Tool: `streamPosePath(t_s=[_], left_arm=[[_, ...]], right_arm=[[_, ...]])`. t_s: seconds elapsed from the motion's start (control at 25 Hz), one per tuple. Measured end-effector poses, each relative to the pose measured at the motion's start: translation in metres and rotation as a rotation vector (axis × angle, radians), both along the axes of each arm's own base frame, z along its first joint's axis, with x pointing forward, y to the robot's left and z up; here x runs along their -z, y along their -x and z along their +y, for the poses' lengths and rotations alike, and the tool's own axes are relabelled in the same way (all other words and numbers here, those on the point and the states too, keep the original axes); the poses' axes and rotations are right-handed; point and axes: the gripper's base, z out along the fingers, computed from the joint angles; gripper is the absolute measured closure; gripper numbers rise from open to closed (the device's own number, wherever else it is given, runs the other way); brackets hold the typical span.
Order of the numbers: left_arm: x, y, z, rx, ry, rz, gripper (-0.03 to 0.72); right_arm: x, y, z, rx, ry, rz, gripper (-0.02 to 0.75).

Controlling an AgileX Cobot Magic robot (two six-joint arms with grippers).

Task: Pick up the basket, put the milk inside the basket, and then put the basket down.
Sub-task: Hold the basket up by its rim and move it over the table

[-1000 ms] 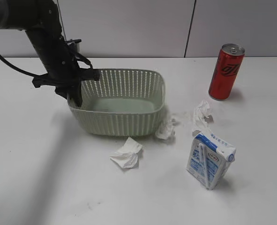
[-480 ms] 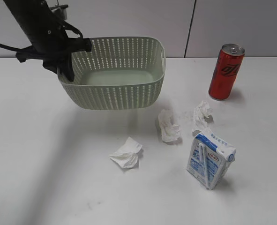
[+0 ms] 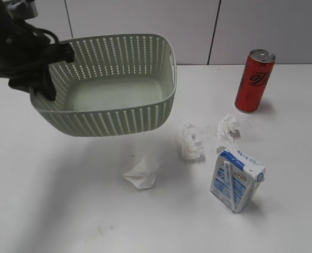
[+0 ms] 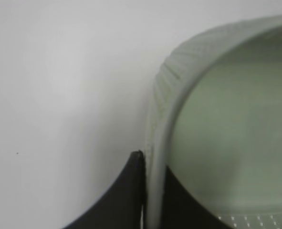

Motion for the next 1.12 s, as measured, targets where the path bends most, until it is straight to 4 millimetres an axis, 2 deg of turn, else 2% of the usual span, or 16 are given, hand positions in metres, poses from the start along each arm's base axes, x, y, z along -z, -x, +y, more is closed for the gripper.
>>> streamPosePath(t_s=[0.2, 0.36, 0.48, 0.6, 0.76, 1.12], left_arm=[[0.018, 0.027, 0.001, 0.013, -0.034, 0.065, 0.690], [0.029, 0.038, -0.002, 0.024, -0.045, 0.110, 0.690], [0.030, 0.038, -0.002, 0.025, -0.043, 0.106, 0.690], [0.030, 0.038, -0.002, 0.025, -0.043, 0.102, 0.690], [0.030, 0.038, -0.002, 0.025, -0.043, 0.101, 0.690], [0.030, 0.038, -0.002, 0.025, -0.043, 0.101, 0.690]], right_arm=[[-0.002, 0.001, 0.002, -0.013, -0.021, -0.002, 0.147], [-0.020, 0.002, 0.002, -0.016, -0.023, -0.032, 0.147], [-0.035, -0.008, 0.004, -0.025, -0.020, 0.011, 0.147], [-0.046, -0.031, 0.012, -0.067, -0.008, 0.112, 0.147], [-0.048, -0.067, 0.028, -0.174, 0.011, 0.267, 0.146], [-0.019, -0.159, 0.054, -0.287, 0.063, 0.591, 0.146]])
